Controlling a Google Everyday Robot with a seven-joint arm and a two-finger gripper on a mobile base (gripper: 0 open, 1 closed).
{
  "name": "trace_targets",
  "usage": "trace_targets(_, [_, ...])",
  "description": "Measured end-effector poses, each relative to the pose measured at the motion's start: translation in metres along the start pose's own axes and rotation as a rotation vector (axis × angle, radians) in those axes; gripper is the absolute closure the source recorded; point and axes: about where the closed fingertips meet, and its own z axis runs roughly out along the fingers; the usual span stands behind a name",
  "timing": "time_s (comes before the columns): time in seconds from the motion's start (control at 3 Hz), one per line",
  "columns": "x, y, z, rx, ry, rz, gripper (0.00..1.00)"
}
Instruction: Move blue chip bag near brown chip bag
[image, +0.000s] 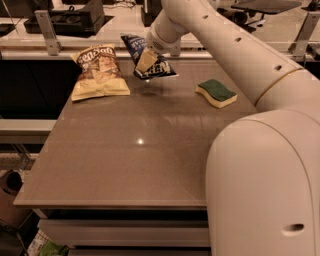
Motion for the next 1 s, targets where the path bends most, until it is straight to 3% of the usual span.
trace_targets(0.33, [0.0001, 0.0018, 0.0031, -0.005, 0.001, -0.001, 0.84])
trace_targets(1.0, [-0.0001, 0.0057, 0.0099, -0.015, 0.004, -0.003, 0.37])
